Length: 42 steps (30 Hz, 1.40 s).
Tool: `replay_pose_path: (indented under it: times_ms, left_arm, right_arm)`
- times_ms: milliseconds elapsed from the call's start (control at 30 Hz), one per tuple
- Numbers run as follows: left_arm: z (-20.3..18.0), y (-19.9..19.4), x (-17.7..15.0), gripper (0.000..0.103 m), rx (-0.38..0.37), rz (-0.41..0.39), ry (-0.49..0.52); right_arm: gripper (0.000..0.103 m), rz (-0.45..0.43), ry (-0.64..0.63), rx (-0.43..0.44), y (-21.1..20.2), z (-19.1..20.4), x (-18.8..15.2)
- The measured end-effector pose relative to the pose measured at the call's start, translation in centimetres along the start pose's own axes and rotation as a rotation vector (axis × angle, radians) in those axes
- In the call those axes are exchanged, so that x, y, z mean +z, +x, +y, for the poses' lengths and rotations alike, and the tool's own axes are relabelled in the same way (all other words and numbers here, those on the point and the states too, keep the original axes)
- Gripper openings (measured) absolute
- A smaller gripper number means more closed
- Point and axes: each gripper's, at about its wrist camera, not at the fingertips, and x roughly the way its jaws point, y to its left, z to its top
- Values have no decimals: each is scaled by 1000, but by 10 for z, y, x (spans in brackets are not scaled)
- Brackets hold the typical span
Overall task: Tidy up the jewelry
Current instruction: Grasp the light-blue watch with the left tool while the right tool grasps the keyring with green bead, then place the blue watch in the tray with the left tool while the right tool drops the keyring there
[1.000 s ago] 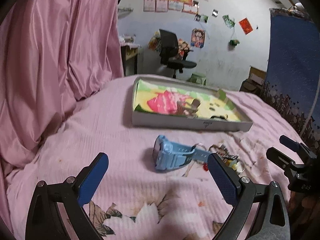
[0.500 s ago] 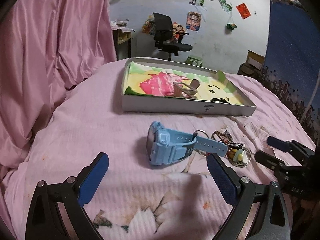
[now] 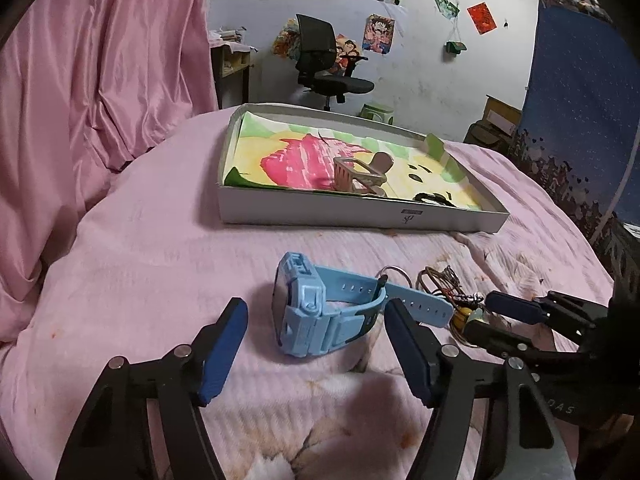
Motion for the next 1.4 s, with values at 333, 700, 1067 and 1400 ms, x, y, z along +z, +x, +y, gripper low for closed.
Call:
replay_pose_path:
  times_ms: [333,700,1067,1400]
  left_arm:
    - [-1,11,2,54,-19,35,-3]
    - [12,11,2,28,-17,29,-69]
    - [5,-13,2,22,-23,-66,-78]
    - [5,-25,17,22,-39,-173,-111]
  right_arm:
    - [25,40,-23,-6,12,6,5]
    - [22,18,-21,11,4,9,3]
    - [21,-123,-11,32,-26,1,2]
    - [22,-299,-77,-41,-51,5,15]
